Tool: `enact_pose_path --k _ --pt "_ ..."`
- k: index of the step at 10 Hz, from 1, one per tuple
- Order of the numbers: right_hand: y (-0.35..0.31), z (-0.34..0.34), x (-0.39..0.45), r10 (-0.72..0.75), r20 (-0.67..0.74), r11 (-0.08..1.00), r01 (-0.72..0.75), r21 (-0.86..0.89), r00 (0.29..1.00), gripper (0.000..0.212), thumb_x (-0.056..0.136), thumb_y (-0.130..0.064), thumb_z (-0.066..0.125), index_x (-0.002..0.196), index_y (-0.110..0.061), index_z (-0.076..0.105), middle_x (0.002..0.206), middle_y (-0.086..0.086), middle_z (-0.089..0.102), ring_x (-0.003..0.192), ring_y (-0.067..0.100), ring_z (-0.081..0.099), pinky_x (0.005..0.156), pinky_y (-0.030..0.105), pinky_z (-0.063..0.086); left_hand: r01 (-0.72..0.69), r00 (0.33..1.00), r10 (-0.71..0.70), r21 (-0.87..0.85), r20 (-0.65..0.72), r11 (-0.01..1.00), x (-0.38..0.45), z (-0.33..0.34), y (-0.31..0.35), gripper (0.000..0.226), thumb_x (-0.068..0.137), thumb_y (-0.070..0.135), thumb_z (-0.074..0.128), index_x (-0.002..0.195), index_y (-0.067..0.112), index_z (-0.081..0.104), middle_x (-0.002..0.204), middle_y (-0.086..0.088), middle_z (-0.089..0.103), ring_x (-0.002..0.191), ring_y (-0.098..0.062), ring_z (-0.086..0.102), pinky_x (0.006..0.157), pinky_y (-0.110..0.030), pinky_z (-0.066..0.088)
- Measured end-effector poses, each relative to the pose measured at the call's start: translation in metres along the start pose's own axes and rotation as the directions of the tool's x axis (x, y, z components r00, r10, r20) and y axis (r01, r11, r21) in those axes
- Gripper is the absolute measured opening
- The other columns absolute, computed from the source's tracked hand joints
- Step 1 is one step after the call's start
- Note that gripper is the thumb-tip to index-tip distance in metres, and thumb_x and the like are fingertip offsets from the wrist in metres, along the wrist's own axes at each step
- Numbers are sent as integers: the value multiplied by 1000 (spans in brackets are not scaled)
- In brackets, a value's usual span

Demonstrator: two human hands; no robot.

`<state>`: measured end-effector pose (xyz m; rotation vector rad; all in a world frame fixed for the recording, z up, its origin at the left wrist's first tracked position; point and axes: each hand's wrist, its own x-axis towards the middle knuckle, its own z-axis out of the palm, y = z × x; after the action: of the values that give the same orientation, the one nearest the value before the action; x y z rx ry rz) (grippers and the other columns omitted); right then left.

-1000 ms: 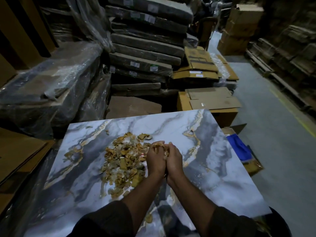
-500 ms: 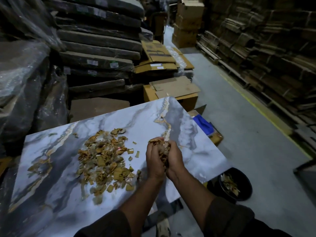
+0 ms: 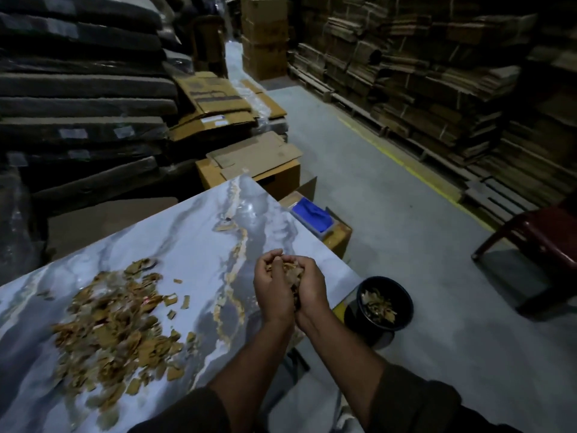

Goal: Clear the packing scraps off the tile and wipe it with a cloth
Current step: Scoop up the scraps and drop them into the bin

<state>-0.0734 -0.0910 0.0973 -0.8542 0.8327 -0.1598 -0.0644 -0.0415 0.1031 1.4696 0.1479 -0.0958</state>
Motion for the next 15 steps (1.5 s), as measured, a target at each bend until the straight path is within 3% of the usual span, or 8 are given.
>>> enact_pose_path --k 3,4,7,9,10,11,12,15 --pt "-60 -136 86 29 -165 964 16 265 986 39 101 -18 48 128 6 62 130 28 62 119 41 61 102 46 48 25 970 -83 245 229 969 -11 160 -69 18 103 20 51 98 18 68 97 -2 73 93 -21 69 87 -42 58" --pt "-82 -197 125 84 -208 941 -9 337 975 36 101 -30 53 123 -5 67 116 19 68 101 30 66 89 41 52 83 927 -195 331 320 940 -14 226 -105 18 101 23 49 97 26 66 95 6 70 90 -11 67 85 -37 55" --pt "-78 -360 285 228 -389 918 -64 392 893 40 104 -17 49 141 0 52 139 30 55 127 44 56 104 48 47 430 847 -491 277 207 859 5 377 -276 19 101 8 53 95 16 69 95 -8 74 92 -28 72 81 -39 59" --pt "-39 -427 388 378 -290 854 -210 475 879 47 104 -27 44 136 5 58 138 26 59 130 41 55 117 51 39 631 732 -662 204 162 748 41 422 -401 29 106 11 47 113 -9 65 104 -21 70 93 -30 69 91 -46 58" --pt "-17 -453 430 452 -239 814 -288 505 859 56 103 -36 36 141 0 55 143 24 55 135 42 50 119 52 35 677 684 -716 244 142 695 61 433 -449 33 105 16 50 115 -10 67 93 -17 74 77 -20 72 66 -28 60" --pt "9 -476 465 471 -244 799 -293 525 848 57 103 -45 35 132 -7 65 134 22 62 115 39 60 105 49 46 716 608 -785 342 123 608 81 439 -490 39 105 27 49 120 -4 68 110 -23 72 92 -29 72 71 -30 59" --pt "29 -493 488 503 -250 786 -318 530 827 60 104 -52 33 137 -11 62 134 20 62 112 38 58 99 48 45 733 562 -821 400 99 550 93 443 -522 42 105 27 50 136 0 59 127 -26 65 116 -42 63 100 -48 53" --pt "28 -505 501 479 -375 814 -242 528 794 58 104 -50 41 137 -8 60 136 19 61 128 40 55 108 51 45 665 562 -818 521 122 535 103 448 -540 42 106 24 47 142 3 52 140 -23 58 130 -39 56 102 -43 50"
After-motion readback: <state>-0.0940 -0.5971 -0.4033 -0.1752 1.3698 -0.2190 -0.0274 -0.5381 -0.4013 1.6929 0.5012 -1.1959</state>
